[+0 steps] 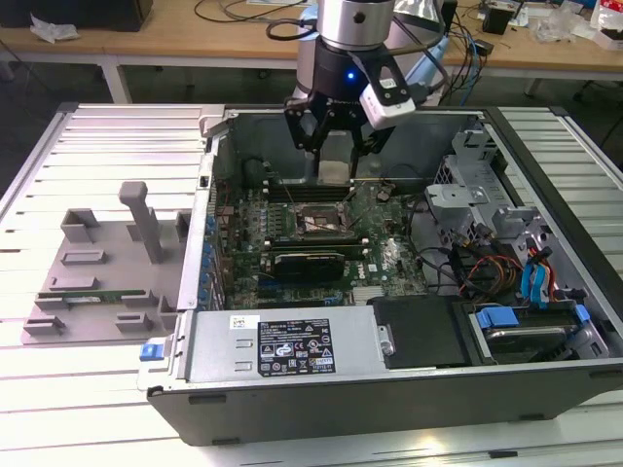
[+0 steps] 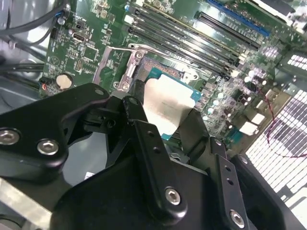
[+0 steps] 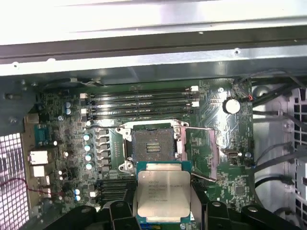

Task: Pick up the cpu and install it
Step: 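Place the cpu into insertion slot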

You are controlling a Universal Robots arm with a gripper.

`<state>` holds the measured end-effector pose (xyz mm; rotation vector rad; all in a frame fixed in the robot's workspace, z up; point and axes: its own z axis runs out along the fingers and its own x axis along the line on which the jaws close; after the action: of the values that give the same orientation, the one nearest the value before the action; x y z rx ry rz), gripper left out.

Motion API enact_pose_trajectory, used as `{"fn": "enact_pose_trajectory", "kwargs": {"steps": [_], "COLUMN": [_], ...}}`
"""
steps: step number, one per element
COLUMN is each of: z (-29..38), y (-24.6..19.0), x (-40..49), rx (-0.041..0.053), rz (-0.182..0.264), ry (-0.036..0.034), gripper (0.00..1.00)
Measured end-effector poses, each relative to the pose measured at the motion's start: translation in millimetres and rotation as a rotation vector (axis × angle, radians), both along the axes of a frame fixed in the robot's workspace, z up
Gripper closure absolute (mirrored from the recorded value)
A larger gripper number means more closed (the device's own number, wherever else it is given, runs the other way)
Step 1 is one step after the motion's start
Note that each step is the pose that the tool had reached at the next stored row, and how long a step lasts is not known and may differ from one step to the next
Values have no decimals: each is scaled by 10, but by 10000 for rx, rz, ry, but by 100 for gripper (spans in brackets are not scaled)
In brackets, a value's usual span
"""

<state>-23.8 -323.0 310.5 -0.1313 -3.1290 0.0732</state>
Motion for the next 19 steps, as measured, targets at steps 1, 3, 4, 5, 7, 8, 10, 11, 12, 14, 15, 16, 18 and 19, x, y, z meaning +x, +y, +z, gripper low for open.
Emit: {"fn": "enact_pose_trajectory", "kwargs": {"steps": [1,3,4,5,7,8,10,11,12,14,15,16,18,19], "z": [-1,-1,-2,-2,-2,-2,-2,-3,-3,-3,-3,-3,-4,-4], "y": [0,0,0,0,0,0,0,0,0,0,0,0,0,0], "x": [0,0,0,0,0,0,0,0,0,0,0,0,0,0], "rx": [-6,-7,-9,-9,-14,-16,-24,-25,-28,-32,-35,-37,-42,-44], "rz": [-319,-730,-948,-1137,-1468,-1556,-1959,-2117,-2249,-2498,-2589,-2679,-2959,-3122], "ry": [0,1,0,0,0,0,-1,0,0,0,0,-1,-1,-1], "gripper": [47,47,47,47,47,47,47,47,47,47,47,47,47,47]}}
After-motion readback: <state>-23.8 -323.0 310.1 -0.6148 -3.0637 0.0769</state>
